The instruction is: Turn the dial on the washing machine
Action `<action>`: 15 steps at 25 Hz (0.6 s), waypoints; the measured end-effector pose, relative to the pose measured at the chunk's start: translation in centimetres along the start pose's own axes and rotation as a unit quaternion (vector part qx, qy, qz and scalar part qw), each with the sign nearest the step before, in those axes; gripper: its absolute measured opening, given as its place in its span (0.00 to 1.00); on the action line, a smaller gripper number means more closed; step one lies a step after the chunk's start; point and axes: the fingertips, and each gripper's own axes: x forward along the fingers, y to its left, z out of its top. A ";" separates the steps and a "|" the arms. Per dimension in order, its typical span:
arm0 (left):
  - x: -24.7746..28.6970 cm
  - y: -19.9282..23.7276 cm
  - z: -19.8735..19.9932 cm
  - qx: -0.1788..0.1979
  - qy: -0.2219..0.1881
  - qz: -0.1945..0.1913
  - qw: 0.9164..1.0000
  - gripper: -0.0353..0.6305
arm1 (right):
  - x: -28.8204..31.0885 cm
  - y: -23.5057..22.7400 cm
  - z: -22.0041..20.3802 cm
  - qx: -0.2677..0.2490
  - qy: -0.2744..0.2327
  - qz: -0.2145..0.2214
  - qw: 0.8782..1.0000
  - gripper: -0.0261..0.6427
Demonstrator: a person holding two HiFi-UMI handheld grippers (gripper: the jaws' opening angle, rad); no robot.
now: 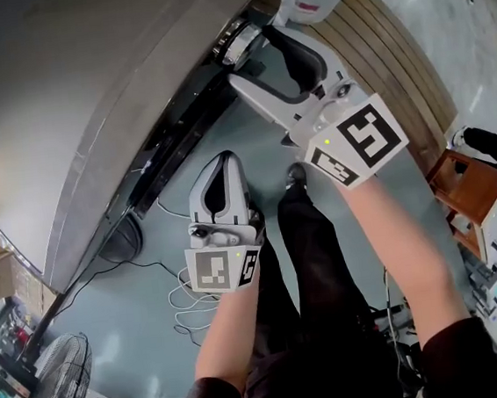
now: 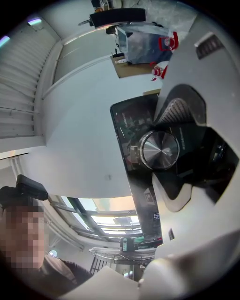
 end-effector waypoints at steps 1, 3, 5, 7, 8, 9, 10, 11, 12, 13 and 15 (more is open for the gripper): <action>0.0 -0.1 -0.2 -0.002 0.001 0.000 1.000 0.08 | 0.0 -0.1 0.0 0.002 0.001 0.000 1.000 0.46; 0.0 -0.2 -0.3 -0.005 0.000 0.001 1.000 0.08 | 0.1 -0.3 0.1 0.006 0.002 0.000 1.000 0.46; 0.1 -0.2 -0.3 -0.004 -0.001 0.000 1.000 0.08 | 0.2 -0.3 0.1 0.007 0.004 0.002 1.000 0.46; 0.1 0.0 -0.2 -0.003 -0.002 0.002 1.000 0.08 | 0.2 -0.2 0.1 0.004 0.006 0.004 1.000 0.46; 0.1 0.3 -0.2 -0.003 -0.003 0.003 1.000 0.08 | 0.2 -0.2 0.1 0.001 0.008 0.006 1.000 0.46; 0.1 0.4 -0.1 -0.002 -0.004 0.004 1.000 0.08 | 0.2 -0.1 0.1 -0.005 0.009 0.007 1.000 0.46; 0.2 0.5 0.0 0.000 -0.004 0.004 1.000 0.08 | 0.2 -0.1 0.1 -0.014 0.011 0.007 1.000 0.46; 0.3 0.6 0.1 0.002 -0.005 0.003 1.000 0.08 | 0.2 -0.1 0.2 -0.025 0.013 0.005 1.000 0.46; 0.3 0.5 0.2 0.004 -0.005 0.002 1.000 0.08 | 0.2 -0.1 0.2 -0.038 0.016 0.001 0.999 0.46; 0.4 0.5 0.2 0.005 -0.006 0.001 1.000 0.08 | 0.2 0.0 0.3 -0.050 0.020 -0.005 0.999 0.46; 0.4 0.5 0.3 0.005 -0.007 0.002 1.000 0.08 | 0.2 0.2 0.3 -0.066 0.033 -0.020 0.997 0.46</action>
